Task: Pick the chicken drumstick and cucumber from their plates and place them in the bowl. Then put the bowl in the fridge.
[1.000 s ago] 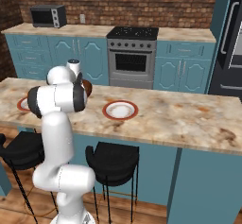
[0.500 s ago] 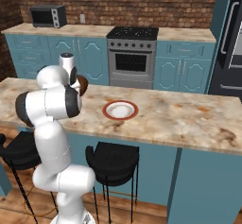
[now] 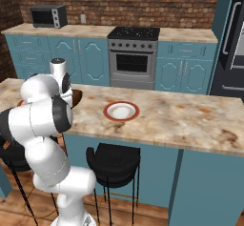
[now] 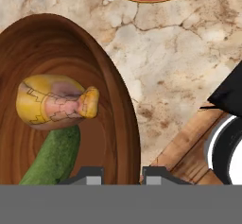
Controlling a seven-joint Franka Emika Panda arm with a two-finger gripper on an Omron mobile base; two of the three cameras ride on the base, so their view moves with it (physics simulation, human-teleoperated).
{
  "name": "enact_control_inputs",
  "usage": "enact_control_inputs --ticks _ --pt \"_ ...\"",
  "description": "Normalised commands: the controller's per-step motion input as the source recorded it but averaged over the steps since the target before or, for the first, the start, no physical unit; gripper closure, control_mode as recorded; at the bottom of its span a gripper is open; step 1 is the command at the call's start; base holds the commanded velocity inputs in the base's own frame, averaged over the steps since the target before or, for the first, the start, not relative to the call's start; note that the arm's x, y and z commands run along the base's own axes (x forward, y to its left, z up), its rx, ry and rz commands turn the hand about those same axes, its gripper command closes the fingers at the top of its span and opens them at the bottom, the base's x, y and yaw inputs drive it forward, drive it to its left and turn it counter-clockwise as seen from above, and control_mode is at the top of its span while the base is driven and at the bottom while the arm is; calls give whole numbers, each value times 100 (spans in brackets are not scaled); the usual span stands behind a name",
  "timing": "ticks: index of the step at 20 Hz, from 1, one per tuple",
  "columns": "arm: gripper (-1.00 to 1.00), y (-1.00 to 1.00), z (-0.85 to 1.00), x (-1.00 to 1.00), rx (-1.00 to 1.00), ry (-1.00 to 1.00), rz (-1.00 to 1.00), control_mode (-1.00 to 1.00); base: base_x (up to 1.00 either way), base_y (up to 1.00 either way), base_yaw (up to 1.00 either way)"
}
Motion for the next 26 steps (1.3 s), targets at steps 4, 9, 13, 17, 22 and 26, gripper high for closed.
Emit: enact_control_inputs --ticks 4,9,13,17,22,26 --pt "100 -18 2 -80 12 -21 -6 -100 0 0 0" --pt "100 -30 10 -50 5 -11 -23 -100 0 0 0" --pt "100 -38 19 -18 0 0 -21 -100 0 0 0" --pt "100 -33 9 -20 1 0 -17 -100 0 0 0" --pt "100 -4 0 -6 2 0 -1 -100 0 0 0" --pt "100 0 0 0 0 0 0 -100 0 0 0"
